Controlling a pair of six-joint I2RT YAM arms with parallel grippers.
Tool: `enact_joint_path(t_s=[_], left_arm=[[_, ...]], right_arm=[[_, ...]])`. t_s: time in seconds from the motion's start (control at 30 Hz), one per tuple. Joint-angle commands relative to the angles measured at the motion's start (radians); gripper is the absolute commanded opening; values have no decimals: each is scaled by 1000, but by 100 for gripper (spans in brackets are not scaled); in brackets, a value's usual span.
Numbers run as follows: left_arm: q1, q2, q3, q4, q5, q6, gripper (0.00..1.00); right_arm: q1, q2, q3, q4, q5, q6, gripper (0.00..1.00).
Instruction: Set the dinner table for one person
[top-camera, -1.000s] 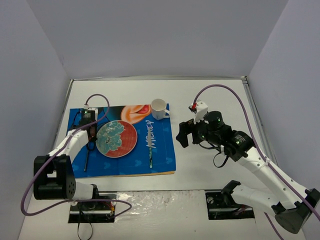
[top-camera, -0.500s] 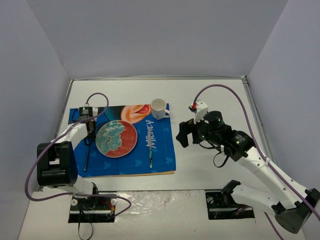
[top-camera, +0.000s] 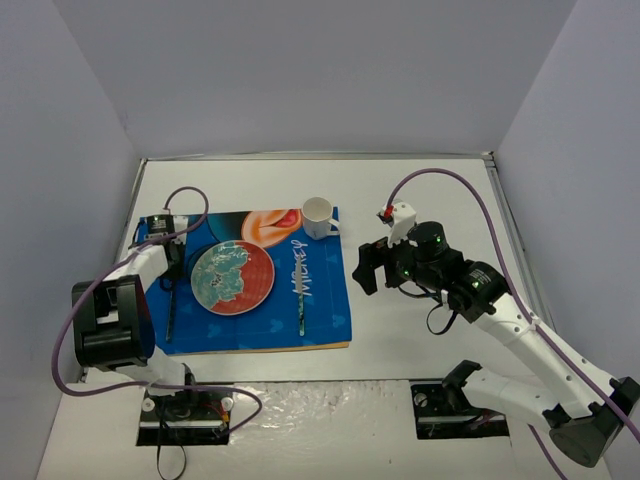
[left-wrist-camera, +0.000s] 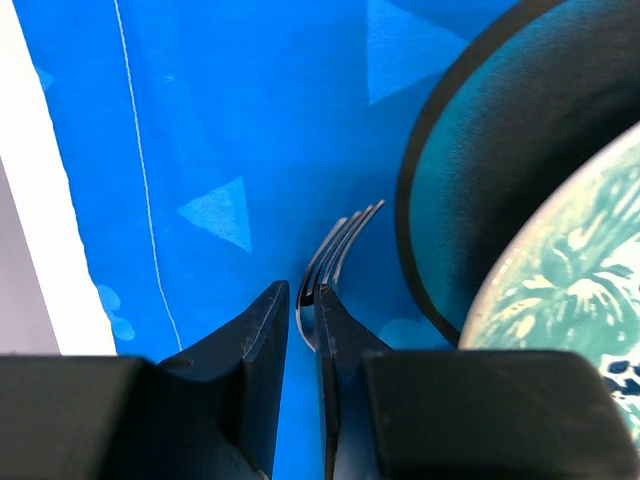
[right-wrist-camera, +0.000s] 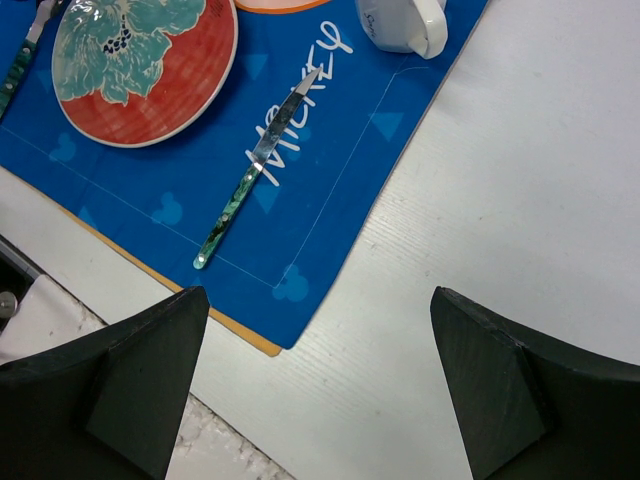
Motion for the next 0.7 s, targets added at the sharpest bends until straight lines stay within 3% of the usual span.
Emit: enact_joint_path(t_s=[0.0, 0.17, 0.37, 0.67], left_arm=[[53, -1, 55, 46, 42, 46, 13], [108, -10, 59, 49, 84, 60, 17], [116, -116, 73, -13, 128, 36, 37], [157, -266, 4, -71, 193, -10, 47]], right_arm=[[-8, 5, 5, 42, 14, -7, 90], [-11, 6, 7, 42, 14, -6, 90], [-14, 5, 6, 42, 13, -4, 90], [-21, -3, 3, 42, 4, -6, 90]])
